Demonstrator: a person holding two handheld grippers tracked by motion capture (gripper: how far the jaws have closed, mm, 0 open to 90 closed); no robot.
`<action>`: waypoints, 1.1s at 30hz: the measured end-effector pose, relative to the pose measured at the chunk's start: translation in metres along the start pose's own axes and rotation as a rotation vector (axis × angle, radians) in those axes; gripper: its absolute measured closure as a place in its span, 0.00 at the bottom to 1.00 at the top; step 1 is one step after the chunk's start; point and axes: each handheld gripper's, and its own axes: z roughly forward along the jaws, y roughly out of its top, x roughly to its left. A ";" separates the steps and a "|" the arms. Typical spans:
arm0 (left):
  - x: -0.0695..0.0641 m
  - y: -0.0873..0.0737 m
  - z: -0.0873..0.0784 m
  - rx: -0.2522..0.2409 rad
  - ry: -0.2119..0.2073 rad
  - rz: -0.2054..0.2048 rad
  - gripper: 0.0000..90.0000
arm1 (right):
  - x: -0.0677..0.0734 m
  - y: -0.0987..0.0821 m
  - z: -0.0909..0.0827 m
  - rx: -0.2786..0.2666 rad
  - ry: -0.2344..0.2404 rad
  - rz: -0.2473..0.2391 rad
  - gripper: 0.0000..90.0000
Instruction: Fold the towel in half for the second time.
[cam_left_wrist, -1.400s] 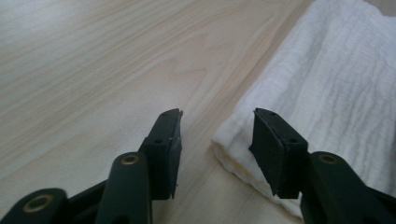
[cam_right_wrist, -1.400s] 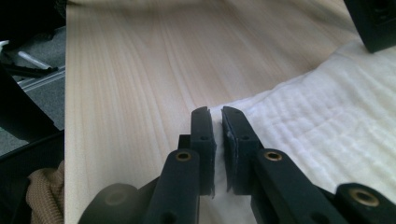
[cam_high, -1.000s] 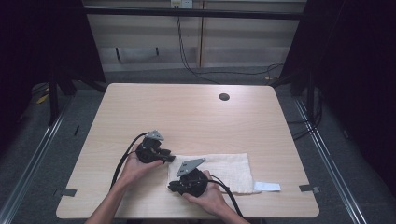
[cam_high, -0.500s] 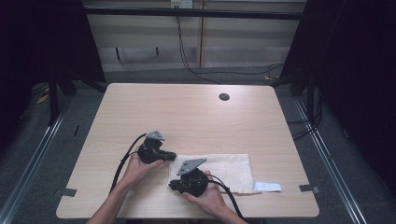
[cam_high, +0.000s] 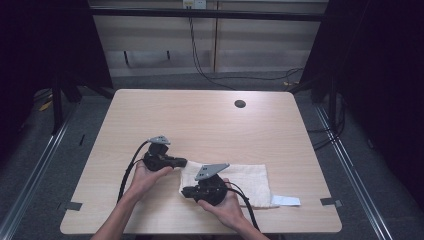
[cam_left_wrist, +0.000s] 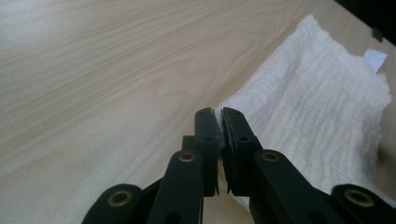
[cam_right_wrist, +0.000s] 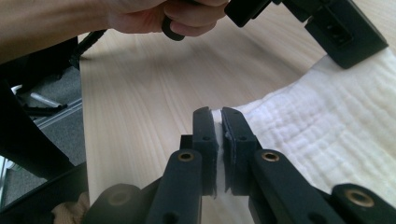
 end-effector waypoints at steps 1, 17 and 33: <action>0.000 0.001 -0.002 -0.003 0.003 0.002 0.95 | 0.000 0.001 -0.001 -0.006 0.003 0.001 0.95; -0.001 0.012 -0.031 -0.067 0.030 -0.033 0.95 | 0.008 0.029 -0.015 -0.101 0.020 0.003 0.95; 0.006 0.025 -0.069 -0.102 0.069 -0.052 0.95 | 0.015 0.063 -0.013 -0.170 0.029 -0.013 0.95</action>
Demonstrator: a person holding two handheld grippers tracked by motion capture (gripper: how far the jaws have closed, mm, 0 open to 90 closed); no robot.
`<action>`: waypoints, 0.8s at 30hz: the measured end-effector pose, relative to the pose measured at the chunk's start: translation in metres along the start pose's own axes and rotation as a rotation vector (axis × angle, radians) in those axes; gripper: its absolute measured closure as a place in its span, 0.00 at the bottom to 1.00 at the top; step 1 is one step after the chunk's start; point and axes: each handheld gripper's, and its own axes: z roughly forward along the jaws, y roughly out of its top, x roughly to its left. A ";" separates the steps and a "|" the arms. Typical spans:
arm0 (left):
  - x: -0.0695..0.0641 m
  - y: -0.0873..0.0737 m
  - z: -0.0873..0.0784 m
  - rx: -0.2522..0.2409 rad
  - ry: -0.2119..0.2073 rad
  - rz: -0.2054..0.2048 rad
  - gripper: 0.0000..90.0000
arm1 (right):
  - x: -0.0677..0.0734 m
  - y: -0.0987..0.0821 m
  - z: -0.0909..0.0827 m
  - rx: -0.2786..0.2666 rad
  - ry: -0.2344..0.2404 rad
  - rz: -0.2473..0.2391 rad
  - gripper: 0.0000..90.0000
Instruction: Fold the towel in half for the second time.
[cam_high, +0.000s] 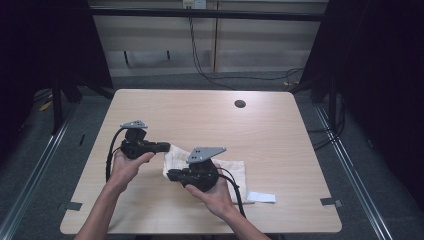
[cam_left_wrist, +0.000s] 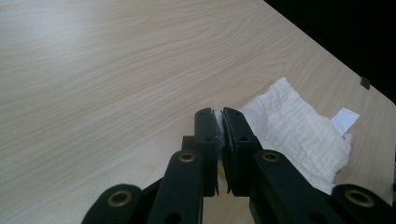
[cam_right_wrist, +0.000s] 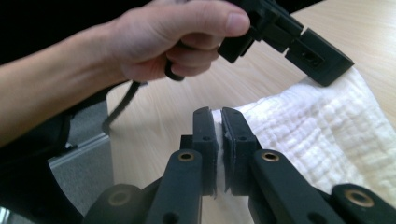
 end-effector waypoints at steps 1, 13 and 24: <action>0.000 -0.001 -0.001 -0.008 0.000 -0.008 0.95 | 0.001 0.002 0.002 -0.005 0.003 0.002 0.95; -0.002 0.021 -0.032 -0.054 0.028 0.013 0.95 | 0.013 0.031 0.013 -0.051 0.025 -0.018 0.95; -0.003 0.017 -0.010 -0.015 0.054 0.035 0.94 | 0.004 0.012 0.010 -0.063 0.006 0.039 0.95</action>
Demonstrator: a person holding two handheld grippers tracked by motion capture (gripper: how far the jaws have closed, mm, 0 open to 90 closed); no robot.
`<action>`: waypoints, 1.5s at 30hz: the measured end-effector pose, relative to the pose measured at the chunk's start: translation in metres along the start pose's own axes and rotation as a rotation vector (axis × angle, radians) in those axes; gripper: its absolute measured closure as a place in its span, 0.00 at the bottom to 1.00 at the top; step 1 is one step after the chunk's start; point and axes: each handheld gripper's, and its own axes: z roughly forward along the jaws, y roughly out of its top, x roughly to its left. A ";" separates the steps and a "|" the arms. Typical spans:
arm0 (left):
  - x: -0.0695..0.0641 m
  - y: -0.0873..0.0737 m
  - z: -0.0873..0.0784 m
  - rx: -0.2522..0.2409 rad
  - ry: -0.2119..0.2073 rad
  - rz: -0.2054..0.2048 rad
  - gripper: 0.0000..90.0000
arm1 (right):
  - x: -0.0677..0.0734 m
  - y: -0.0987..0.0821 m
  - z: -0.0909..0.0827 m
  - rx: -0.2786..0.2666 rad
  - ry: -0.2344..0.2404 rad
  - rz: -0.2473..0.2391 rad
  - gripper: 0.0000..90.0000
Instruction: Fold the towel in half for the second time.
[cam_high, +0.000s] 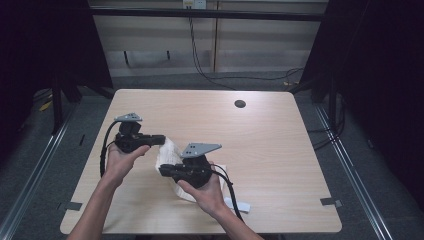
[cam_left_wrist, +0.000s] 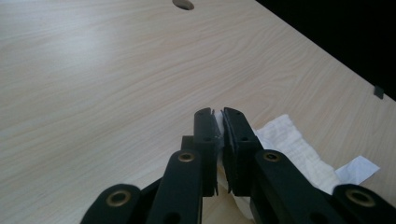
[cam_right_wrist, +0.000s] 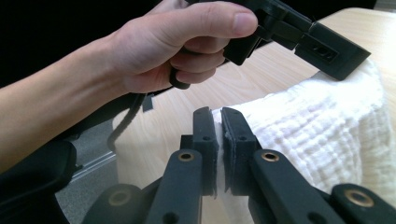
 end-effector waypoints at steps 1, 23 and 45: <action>-0.001 0.000 0.003 0.007 -0.003 0.007 0.94 | -0.001 -0.002 -0.002 0.003 -0.001 0.003 0.95; -0.045 0.007 0.069 0.123 -0.068 0.120 0.94 | -0.010 -0.044 -0.051 -0.009 -0.096 0.061 0.93; -0.066 -0.014 0.129 0.200 -0.117 0.105 0.92 | -0.024 -0.094 -0.072 0.098 -0.167 0.115 0.91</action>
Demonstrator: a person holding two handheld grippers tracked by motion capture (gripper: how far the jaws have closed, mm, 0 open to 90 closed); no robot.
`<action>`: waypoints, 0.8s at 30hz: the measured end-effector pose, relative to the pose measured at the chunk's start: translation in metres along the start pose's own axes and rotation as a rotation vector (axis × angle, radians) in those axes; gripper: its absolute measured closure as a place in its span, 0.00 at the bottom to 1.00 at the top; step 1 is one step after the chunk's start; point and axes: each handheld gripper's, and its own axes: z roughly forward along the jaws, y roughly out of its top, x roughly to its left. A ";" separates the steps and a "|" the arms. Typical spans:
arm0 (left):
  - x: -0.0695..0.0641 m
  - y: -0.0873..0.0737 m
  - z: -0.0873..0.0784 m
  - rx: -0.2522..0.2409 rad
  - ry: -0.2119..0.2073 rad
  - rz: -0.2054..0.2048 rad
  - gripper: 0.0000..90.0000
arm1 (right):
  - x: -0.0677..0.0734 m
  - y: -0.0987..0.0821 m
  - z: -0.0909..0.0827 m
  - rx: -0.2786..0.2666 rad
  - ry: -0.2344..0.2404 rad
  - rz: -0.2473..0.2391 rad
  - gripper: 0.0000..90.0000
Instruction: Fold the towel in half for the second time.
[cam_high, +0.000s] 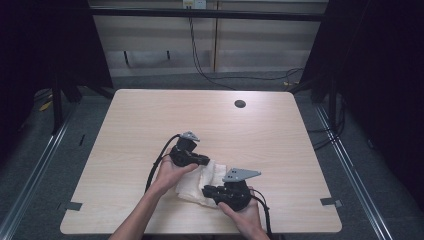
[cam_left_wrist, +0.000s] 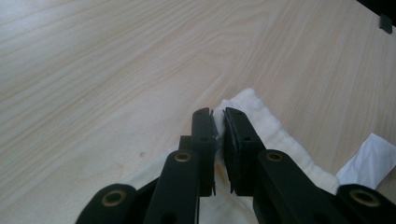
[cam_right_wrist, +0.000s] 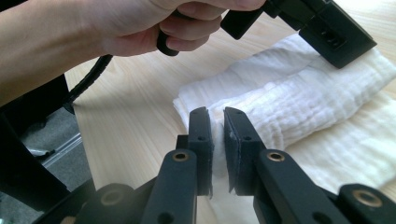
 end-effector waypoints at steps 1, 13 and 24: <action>-0.001 0.002 0.000 0.009 0.001 0.005 0.92 | -0.001 0.000 -0.002 -0.001 -0.001 -0.001 0.91; -0.006 0.003 0.011 -0.002 -0.038 -0.001 0.89 | -0.002 -0.012 -0.013 0.065 -0.024 -0.025 0.61; -0.009 0.009 0.020 0.004 -0.056 0.011 0.89 | -0.020 -0.005 -0.019 0.033 -0.082 0.015 0.53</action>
